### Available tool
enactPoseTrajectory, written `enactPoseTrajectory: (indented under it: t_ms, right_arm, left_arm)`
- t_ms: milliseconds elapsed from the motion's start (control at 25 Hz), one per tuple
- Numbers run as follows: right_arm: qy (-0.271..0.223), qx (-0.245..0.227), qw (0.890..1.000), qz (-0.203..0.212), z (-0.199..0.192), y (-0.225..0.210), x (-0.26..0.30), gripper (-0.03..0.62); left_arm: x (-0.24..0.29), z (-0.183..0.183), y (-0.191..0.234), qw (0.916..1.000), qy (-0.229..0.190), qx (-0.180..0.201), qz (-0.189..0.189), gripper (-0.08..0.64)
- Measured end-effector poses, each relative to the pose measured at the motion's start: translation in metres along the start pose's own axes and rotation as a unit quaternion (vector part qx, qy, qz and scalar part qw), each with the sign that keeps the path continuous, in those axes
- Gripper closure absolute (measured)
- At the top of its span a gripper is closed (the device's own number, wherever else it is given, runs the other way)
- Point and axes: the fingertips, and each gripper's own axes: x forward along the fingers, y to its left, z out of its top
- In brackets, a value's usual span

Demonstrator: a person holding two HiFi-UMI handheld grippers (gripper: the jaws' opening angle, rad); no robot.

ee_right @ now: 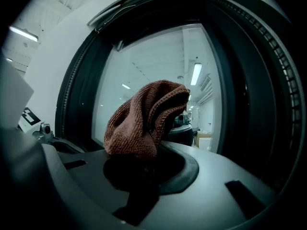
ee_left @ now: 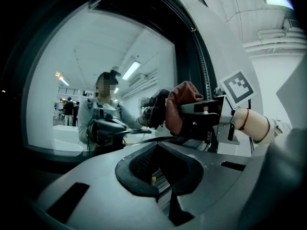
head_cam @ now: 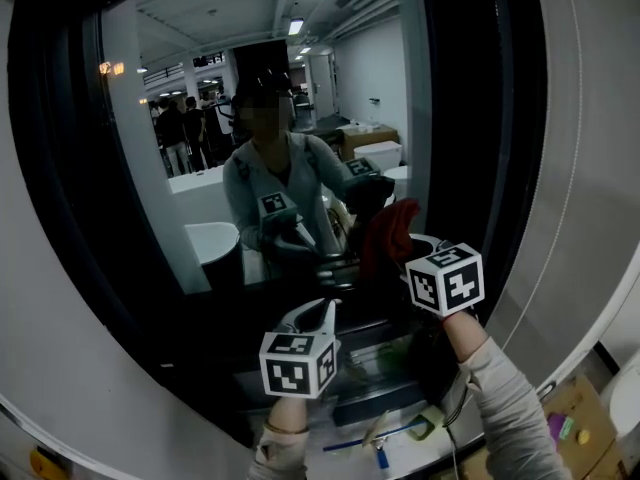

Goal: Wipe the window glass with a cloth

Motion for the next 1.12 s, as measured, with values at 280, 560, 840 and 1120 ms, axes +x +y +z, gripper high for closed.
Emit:
enactPoseTrajectory:
  t_ms: [280, 560, 840, 1120]
  right_arm:
    - [0.008, 0.026, 0.999, -0.042, -0.013, -0.039, -0.018, 0.549]
    - [0.006, 0.029, 0.998, -0.058, -0.015, -0.039, -0.021, 0.549]
    - [-0.023, 0.062, 0.997, -0.039, -0.024, -0.006, -0.035, 0.549]
    - [-0.052, 0.063, 0.996, -0.023, -0.036, 0.045, -0.057, 0.549]
  left_arm:
    - [0.008, 0.0, -0.018, 0.9998, 0.004, 0.003, -0.017, 0.555]
    - [0.002, -0.002, -0.018, 0.9998, 0.004, 0.004, -0.019, 0.556]
    - [-0.015, -0.012, -0.005, 1.0, 0.005, -0.002, -0.006, 0.555]
    - [-0.04, -0.028, 0.001, 0.9998, 0.002, -0.014, 0.01, 0.555]
